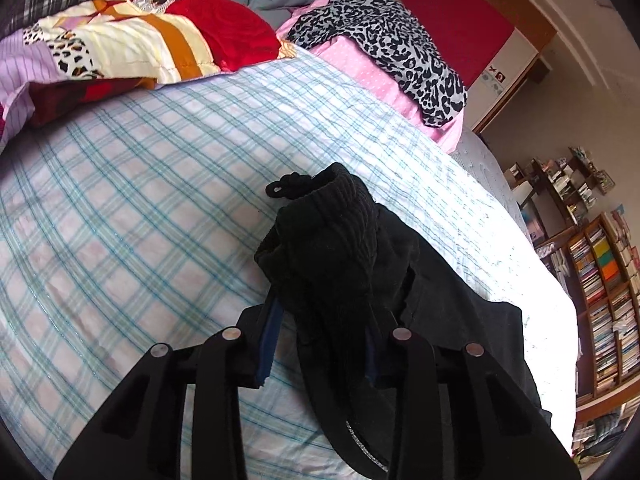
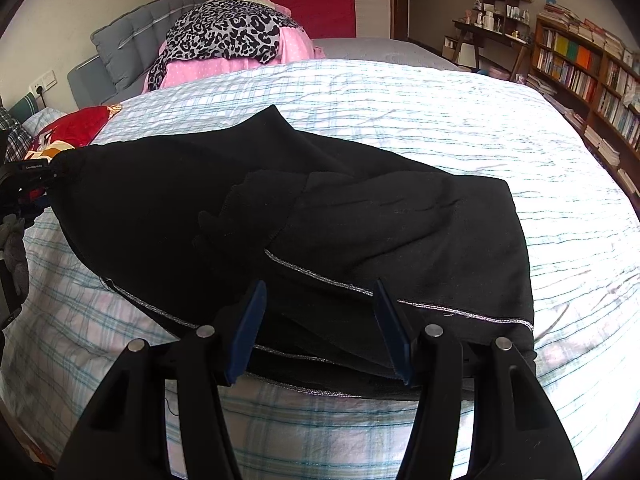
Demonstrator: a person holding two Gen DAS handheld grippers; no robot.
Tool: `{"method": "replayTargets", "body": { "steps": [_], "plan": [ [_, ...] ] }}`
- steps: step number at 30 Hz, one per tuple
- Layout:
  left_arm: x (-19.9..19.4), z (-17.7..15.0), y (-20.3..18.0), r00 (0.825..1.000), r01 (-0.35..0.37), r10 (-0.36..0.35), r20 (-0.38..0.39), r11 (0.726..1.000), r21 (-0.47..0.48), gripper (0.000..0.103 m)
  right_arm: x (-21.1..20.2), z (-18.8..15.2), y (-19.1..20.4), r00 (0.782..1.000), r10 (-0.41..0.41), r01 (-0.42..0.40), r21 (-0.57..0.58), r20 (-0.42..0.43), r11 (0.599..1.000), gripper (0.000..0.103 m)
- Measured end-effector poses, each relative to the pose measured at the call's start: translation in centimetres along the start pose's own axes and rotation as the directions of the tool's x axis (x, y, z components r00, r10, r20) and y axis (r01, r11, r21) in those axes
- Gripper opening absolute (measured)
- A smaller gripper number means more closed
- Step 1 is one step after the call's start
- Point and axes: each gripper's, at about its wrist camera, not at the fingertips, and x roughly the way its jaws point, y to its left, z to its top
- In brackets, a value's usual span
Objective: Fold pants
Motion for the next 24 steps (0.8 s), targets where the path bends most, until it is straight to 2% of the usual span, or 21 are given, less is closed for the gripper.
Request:
{"method": "replayTargets", "body": {
  "steps": [6,11,16,24],
  "plan": [
    [-2.3,0.1,-3.8,0.998,-0.003,-0.004,0.068,0.996,0.093,0.028,-0.7,0.0,-1.6,1.0,-0.011,0.01,0.037,0.022,0.999,0.057],
    [-4.5,-0.2,-8.3,0.992,0.003,-0.032,0.124,0.974,0.226,0.027,-1.2,-0.2,-3.2,0.999,-0.021,0.018,0.075,0.036,0.997,0.057],
    [-6.0,-1.4,-13.7,0.985,0.04,-0.095,0.141,0.936,0.349,0.027,-1.7,-0.5,-5.6,0.999,-0.029,0.023,0.128,0.044,0.992,0.057],
    [-6.9,-5.6,-22.1,0.975,0.118,-0.197,0.106,0.857,0.502,0.026,-2.6,-1.4,-9.7,0.998,-0.054,0.043,0.223,0.044,0.974,0.057]
  ]
}}
